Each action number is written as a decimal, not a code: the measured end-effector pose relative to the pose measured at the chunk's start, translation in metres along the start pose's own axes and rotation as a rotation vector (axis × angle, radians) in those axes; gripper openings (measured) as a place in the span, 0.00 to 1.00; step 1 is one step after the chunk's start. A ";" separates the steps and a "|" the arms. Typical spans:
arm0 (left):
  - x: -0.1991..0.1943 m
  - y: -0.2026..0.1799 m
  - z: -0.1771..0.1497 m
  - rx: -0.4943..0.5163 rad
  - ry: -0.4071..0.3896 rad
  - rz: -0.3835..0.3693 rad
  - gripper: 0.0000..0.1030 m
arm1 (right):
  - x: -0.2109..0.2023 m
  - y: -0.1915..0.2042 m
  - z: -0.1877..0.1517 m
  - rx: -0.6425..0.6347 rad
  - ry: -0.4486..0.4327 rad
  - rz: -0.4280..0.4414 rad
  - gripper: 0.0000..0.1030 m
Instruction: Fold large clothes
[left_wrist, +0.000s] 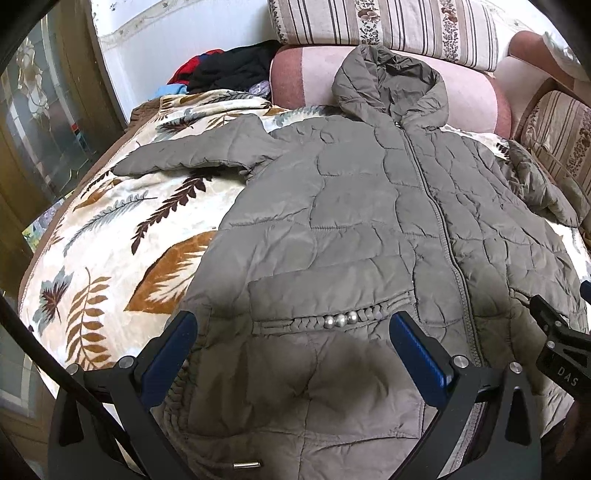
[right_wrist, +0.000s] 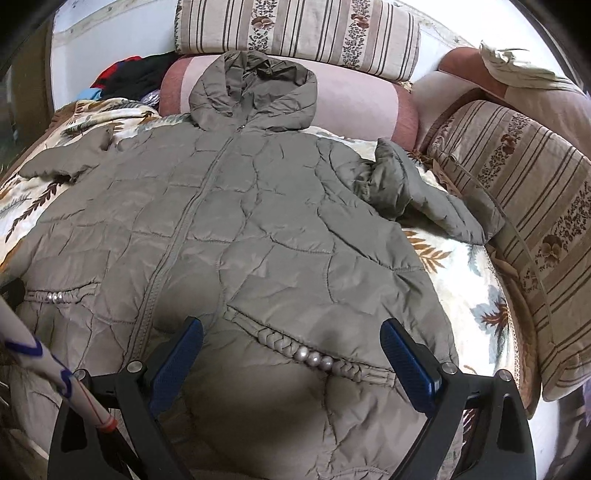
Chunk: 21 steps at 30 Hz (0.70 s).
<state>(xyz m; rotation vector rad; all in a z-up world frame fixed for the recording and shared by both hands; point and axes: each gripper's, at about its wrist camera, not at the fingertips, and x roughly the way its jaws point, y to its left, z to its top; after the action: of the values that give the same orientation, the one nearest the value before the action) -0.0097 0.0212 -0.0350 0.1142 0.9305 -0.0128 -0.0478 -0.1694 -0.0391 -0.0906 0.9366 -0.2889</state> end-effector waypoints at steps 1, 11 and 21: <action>0.001 0.000 0.000 0.000 0.002 -0.002 1.00 | 0.000 0.000 0.000 0.000 0.001 0.000 0.96; 0.006 0.003 0.003 -0.019 0.025 -0.024 1.00 | 0.004 0.008 -0.001 -0.010 0.025 0.008 0.96; 0.011 0.022 0.010 -0.063 0.033 -0.033 1.00 | 0.003 0.022 0.006 -0.039 0.039 0.006 0.96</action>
<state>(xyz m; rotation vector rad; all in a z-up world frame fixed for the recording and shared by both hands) 0.0062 0.0422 -0.0360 0.0410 0.9652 -0.0128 -0.0369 -0.1499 -0.0419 -0.1186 0.9816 -0.2675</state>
